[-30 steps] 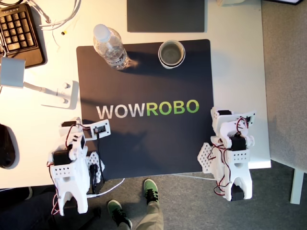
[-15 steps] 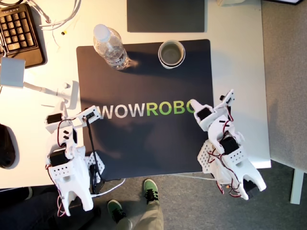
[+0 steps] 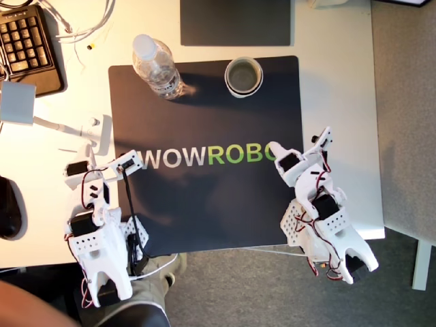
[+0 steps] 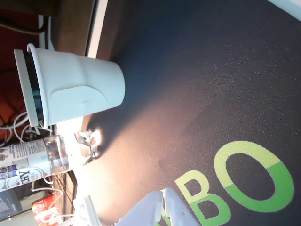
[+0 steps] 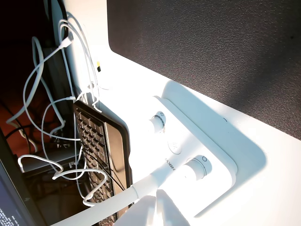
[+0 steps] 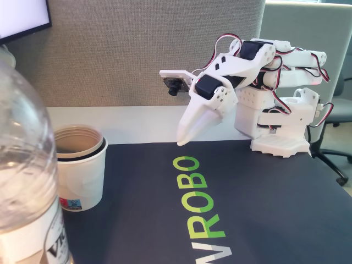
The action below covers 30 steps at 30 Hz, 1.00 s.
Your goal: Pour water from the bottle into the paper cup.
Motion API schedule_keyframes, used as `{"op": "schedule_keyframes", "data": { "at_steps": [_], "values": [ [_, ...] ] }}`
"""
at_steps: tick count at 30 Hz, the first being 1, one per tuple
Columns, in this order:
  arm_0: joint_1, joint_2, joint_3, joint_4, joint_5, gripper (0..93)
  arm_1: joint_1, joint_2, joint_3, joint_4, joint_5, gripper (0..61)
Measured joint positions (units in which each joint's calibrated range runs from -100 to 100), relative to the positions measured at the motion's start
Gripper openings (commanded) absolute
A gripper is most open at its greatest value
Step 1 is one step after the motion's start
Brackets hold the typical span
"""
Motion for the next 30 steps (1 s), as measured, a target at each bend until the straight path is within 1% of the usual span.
{"op": "schedule_keyframes", "data": {
  "at_steps": [5, 9, 11, 14, 15, 17, 20, 21, 22, 23, 24, 26, 27, 29, 30],
  "values": [
    [0.0, 0.0, 0.0, 0.0, 0.0, 1.1, 0.0, 0.0, 0.0, 0.0, 0.0, 0.2],
    [-1.9, 0.0, 0.0, 0.0, 0.2, 0.0, 0.0, 0.0, 0.0, 0.0, 0.0, 0.2],
    [-2.3, 0.0, 0.0, 0.0, 0.3, 0.0, 0.0, 0.0, 0.0, 0.0, 0.0, 3.2],
    [-3.2, 0.0, 0.0, 0.0, 0.5, 0.0, 0.0, 0.0, 0.0, 0.0, 0.0, 3.2],
    [-3.8, 0.0, 0.0, 0.0, 0.7, 0.0, 0.0, 0.0, 0.0, 0.0, 0.0, 0.7],
    [-4.4, 0.1, 0.0, -0.2, 1.1, 0.0, 0.0, 0.0, 0.0, 0.0, 0.3, 0.4],
    [-3.8, 4.8, 0.0, -5.0, 4.6, 0.0, -0.5, 0.4, 0.0, -0.1, 1.3, 1.2],
    [-2.6, 10.2, 0.0, -10.8, 7.5, 0.0, -0.8, 2.1, 0.0, -1.8, 2.0, 1.2],
    [-2.1, 12.0, 0.0, -12.9, 8.4, 0.0, -0.8, 2.6, 0.0, -2.5, 2.2, 1.1],
    [-1.4, 14.4, -0.2, -15.5, 9.7, 0.0, -0.8, 4.4, 0.0, -4.2, 3.1, 0.7],
    [0.8, 22.8, -1.4, -22.8, 12.7, 0.0, -0.8, 10.5, 0.0, -10.7, 5.1, 0.6],
    [1.8, 29.3, -2.4, -27.2, 15.0, 0.0, -0.8, 15.2, 0.0, -15.7, 7.0, 0.1],
    [4.2, 36.2, -5.3, -31.8, 18.6, 0.0, -0.6, 23.2, 0.0, -24.1, 10.5, 0.1],
    [6.0, 41.4, -5.8, -36.1, 21.4, 0.0, 0.0, 29.6, -0.1, -31.7, 13.2, 0.0],
    [10.6, 48.5, -6.0, -44.5, 25.6, 0.2, 1.0, 39.2, -0.1, -41.4, 17.8, 0.0]
  ]
}}
